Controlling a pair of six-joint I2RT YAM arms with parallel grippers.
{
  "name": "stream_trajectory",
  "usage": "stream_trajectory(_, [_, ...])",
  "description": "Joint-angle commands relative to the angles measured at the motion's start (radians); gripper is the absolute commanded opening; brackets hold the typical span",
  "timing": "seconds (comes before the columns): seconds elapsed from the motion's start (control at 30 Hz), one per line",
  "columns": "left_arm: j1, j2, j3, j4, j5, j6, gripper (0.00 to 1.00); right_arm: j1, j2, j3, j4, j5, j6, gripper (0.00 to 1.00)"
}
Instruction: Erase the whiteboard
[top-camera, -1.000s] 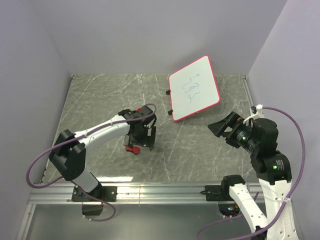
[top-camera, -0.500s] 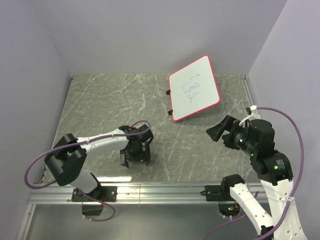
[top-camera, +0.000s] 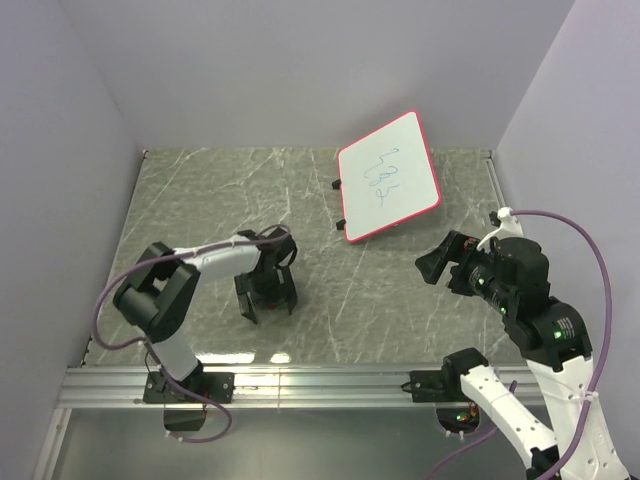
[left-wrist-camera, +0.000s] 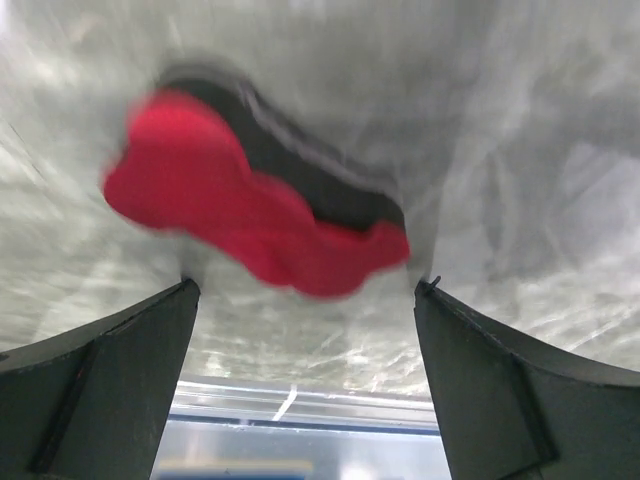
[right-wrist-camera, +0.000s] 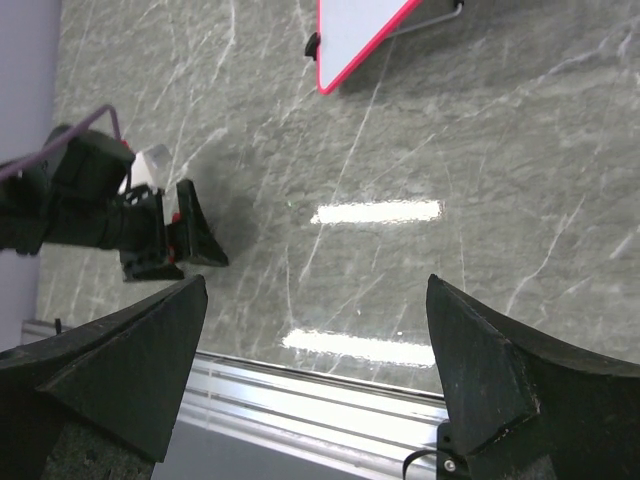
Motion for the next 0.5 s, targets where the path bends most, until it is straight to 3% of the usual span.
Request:
stream_trajectory(0.0, [0.064,0.126,0.121,0.125,-0.197,0.145,0.97,0.021,0.005,0.033,0.009,0.047,-0.03,0.97])
stream_trajectory(0.27, [0.078,0.395,0.534,-0.01,-0.274,0.291,0.95,0.031,0.034,0.047,0.026,0.061,-0.04,0.97])
stream_trajectory(0.47, [0.083,0.429,0.562,-0.019,-0.254,0.314,0.9,0.031,0.053,0.067,0.009,0.096,-0.05,0.97])
